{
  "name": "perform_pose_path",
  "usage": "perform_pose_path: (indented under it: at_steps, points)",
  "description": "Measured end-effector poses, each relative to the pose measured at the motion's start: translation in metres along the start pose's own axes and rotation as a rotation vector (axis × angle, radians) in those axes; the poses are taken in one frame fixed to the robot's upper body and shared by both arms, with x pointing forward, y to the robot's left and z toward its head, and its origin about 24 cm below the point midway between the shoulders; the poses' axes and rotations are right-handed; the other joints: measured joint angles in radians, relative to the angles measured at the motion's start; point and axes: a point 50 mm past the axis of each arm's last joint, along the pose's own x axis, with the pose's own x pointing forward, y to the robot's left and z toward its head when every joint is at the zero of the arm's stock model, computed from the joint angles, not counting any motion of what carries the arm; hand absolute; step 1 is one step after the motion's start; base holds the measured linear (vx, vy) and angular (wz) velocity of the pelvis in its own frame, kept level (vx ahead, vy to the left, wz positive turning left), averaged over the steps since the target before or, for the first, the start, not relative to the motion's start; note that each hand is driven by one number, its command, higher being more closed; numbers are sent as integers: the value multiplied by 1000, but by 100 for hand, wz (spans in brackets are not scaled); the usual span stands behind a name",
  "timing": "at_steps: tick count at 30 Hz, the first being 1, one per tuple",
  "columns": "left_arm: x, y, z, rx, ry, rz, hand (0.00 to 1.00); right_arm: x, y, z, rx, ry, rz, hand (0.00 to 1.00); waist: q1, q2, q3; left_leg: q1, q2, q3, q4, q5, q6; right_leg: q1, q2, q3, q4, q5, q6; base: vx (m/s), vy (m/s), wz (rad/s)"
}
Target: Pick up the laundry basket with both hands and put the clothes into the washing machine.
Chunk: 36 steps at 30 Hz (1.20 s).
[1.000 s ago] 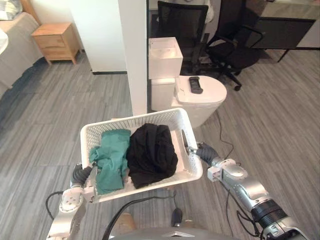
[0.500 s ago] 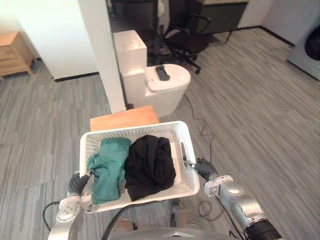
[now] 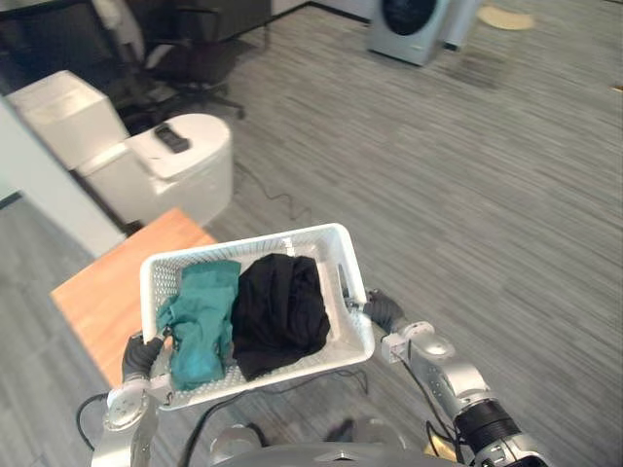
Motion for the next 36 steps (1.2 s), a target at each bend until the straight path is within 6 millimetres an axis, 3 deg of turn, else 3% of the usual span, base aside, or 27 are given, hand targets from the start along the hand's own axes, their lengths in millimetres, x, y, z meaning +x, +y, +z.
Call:
perform_pose_path:
  at_steps: [2, 4, 7, 9, 10, 11, 12, 13, 14, 15, 17, 18, 20, 21, 22, 23, 24, 26, 28, 29, 31, 33, 35, 36]
  points:
    - [0, -14, -8, -24, 30, -28, 100, -4, -10, -2, -16, 16, -25, 100, -12, 30, -10, 4, 29, 29, -33, 48, -24, 4, 68, 40, -104, 72, -36, 27, -172, -82]
    - [2, -17, -5, -15, 23, -45, 100, -10, -12, -5, -5, 15, -38, 100, -20, 29, -12, 20, 52, 32, -30, 47, -25, 40, 110, 68, -178, 107, -50, 14, -134, -49]
    - [7, -25, 3, -10, -4, -70, 100, -17, -15, -5, 18, -15, -64, 100, -27, 30, -11, 11, 114, 34, 59, 15, -57, 69, 152, 98, -230, 124, -58, -18, -109, -35]
    - [7, -22, 3, 0, -5, -68, 100, -19, -11, -11, 41, -15, -69, 100, -22, 33, -10, 3, 191, 37, 203, -23, -55, 105, 189, 129, -254, 119, -65, -7, -91, -48]
    - [6, -18, 0, 10, 4, -61, 100, -21, -9, -16, 54, -7, -68, 100, -5, 39, -3, -14, 273, 32, 380, -40, -9, 142, 220, 162, -268, 106, -82, -46, -95, -91]
    - [1, -14, -7, 11, 28, -48, 100, -21, -7, -17, 48, -1, -61, 100, 18, 73, 18, -40, 365, -19, 572, -27, 125, 181, 263, 210, -264, 91, -97, -55, -82, -102]
    - [-1, -11, -11, 9, 39, -37, 100, -21, -6, -18, 46, 6, -56, 100, 23, 80, 23, -84, 383, -102, 658, 16, 167, 195, 268, 237, -261, 73, -107, -71, 38, -99]
    - [-5, -7, -17, 5, 61, -23, 100, -23, -4, -24, 49, 27, -53, 100, 29, 75, 24, -178, 349, -288, 755, 50, 124, 201, 263, 270, -244, 46, -111, -10, 123, -71]
    - [-8, -7, -22, 0, 75, -25, 100, -25, -5, -26, 47, 35, -62, 100, 31, 72, 24, -250, 266, -403, 761, -2, 55, 179, 243, 289, -215, 29, -105, 35, 166, -59]
    - [-9, -9, -23, -5, 79, -26, 100, -25, -6, -26, 45, 38, -64, 100, 32, 64, 21, -281, 219, -444, 730, -18, 35, 168, 229, 300, -206, 25, -104, 83, 102, -49]
    - [-10, -13, -25, -21, 85, -31, 100, -26, -8, -26, 39, 40, -69, 100, 38, 63, 23, -340, 107, -521, 515, -40, -16, 133, 196, 320, -199, 23, -101, 117, 103, -51]
    - [-11, -12, -27, -24, 89, -25, 100, -26, -8, -26, 39, 39, -70, 100, 38, 75, 19, -347, 83, -544, 247, -5, -56, 122, 188, 322, -205, 21, -95, 172, 148, -49]
    - [-12, -10, -27, -25, 92, -25, 100, -26, -8, -26, 39, 41, -68, 100, 36, 91, 11, -344, 72, -604, 11, 60, -89, 124, 190, 324, -206, 11, -63, 289, 213, -34]
    - [-12, -11, -27, -28, 91, -27, 100, -26, -9, -26, 41, 38, -72, 100, 40, 94, 8, -320, 59, -643, -69, 171, -128, 136, 184, 350, -206, -2, -39, 436, 287, -47]
    - [-12, -10, -26, -28, 85, -23, 100, -25, -7, -25, 43, 33, -69, 100, 53, 80, -2, -309, 26, -661, -75, 265, -112, 135, 159, 377, -197, -14, -11, 414, 259, -47]
    - [-11, -10, -25, -28, 81, -22, 100, -24, -6, -25, 44, 31, -68, 100, 57, 72, -4, -311, 15, -661, -62, 284, -100, 134, 149, 385, -193, -18, -3, 429, 259, -50]
    - [-10, -8, -22, -26, 68, -17, 100, -21, -3, -23, 40, 22, -64, 100, 57, 24, -2, -335, -22, -636, 31, 244, -60, 131, 97, 396, -179, -32, 16, 425, 240, -37]
    - [-10, -7, -22, -25, 68, -16, 100, -20, -3, -22, 36, 20, -71, 100, 52, 18, -4, -348, -41, -590, 190, 114, -14, 88, 52, 410, -15, -32, 17, 461, 297, -44]
    - [-11, -7, -21, -23, 63, -18, 100, -20, -2, -23, 48, 17, -72, 100, 50, 15, -3, -306, -56, -556, 199, 64, 8, -3, 19, 421, 206, -10, -1, 356, 301, -35]
    - [-10, -5, -18, -9, 52, -19, 100, -21, 0, -26, 61, 20, -73, 100, 37, 10, 2, -263, -75, -536, 198, 35, 27, -72, -18, 422, 373, 57, -17, 330, 283, -18]
    - [-9, -1, -16, 15, 48, -17, 100, -22, 5, -32, 97, 29, -76, 100, 25, 13, 24, -160, -92, -513, 179, -8, 51, -113, -61, 423, 548, 189, -31, 327, 229, -20]
    - [-9, 4, -13, 46, 37, -11, 100, -23, 8, -38, 123, 43, -78, 100, 13, 27, 37, -81, -90, -500, 165, -56, 68, -178, -58, 405, 686, 89, -55, 312, 157, -28]
    - [-8, 7, -6, 69, 12, -16, 100, -22, 12, -40, 146, 39, -77, 100, -7, 23, 49, 9, -88, -482, 98, -67, 60, -264, -6, 336, 581, -3, -45, 292, 50, -15]
    - [-7, 6, -5, 70, 8, -22, 100, -23, 12, -41, 149, 37, -82, 100, -16, 23, 50, 25, -86, -482, 83, -70, 56, -275, 7, 315, 505, -4, -46, 301, -14, 13]
